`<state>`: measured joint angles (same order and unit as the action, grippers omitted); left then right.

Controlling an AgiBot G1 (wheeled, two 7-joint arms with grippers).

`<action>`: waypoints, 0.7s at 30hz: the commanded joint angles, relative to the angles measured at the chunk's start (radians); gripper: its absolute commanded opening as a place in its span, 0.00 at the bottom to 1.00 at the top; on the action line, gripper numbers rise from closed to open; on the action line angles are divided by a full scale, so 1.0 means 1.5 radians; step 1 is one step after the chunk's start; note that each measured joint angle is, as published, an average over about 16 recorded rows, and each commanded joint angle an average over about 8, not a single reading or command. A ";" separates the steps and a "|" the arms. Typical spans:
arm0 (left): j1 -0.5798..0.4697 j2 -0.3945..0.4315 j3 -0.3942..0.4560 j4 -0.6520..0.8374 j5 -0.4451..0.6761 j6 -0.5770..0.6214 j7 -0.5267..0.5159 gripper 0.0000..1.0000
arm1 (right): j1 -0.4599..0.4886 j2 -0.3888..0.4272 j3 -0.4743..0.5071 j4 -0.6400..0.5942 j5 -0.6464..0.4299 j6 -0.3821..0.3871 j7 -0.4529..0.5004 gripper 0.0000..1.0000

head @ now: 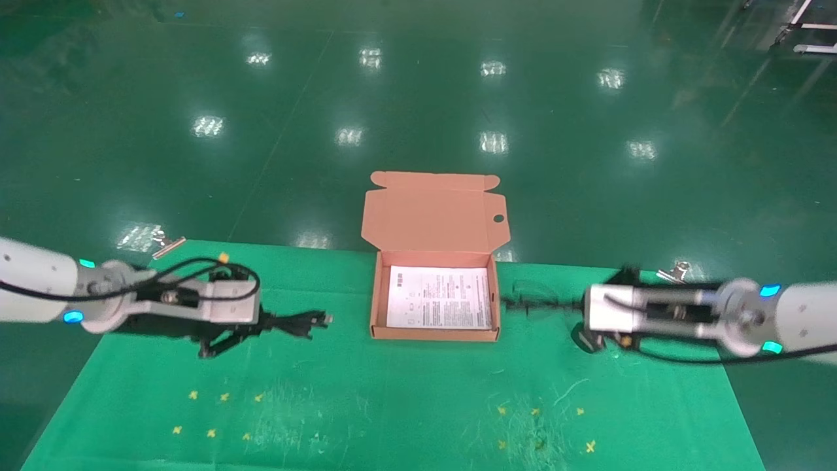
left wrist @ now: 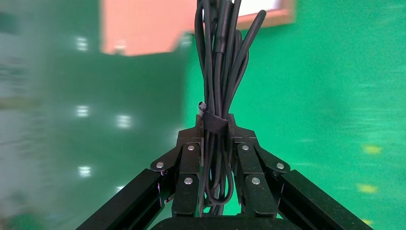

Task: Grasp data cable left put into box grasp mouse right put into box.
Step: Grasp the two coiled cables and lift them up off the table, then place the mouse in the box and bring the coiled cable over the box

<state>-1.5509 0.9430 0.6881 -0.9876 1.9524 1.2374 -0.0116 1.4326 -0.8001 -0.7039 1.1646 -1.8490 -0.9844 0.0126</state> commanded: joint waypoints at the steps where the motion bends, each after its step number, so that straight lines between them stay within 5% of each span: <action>1: -0.006 -0.004 0.000 -0.031 0.011 -0.004 -0.013 0.00 | 0.010 0.008 0.007 0.025 -0.010 0.008 0.016 0.00; 11: -0.044 0.029 0.001 -0.094 0.088 -0.056 -0.077 0.00 | 0.088 -0.066 0.016 0.026 -0.009 0.030 -0.003 0.00; 21: -0.078 0.082 0.002 -0.062 0.128 -0.098 -0.103 0.00 | 0.163 -0.179 0.010 -0.080 0.007 0.057 -0.084 0.00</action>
<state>-1.6677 1.0645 0.6901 -1.0759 2.1373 1.0920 -0.1594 1.6751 -1.0690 -0.6860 1.0328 -1.8325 -0.8959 -0.1215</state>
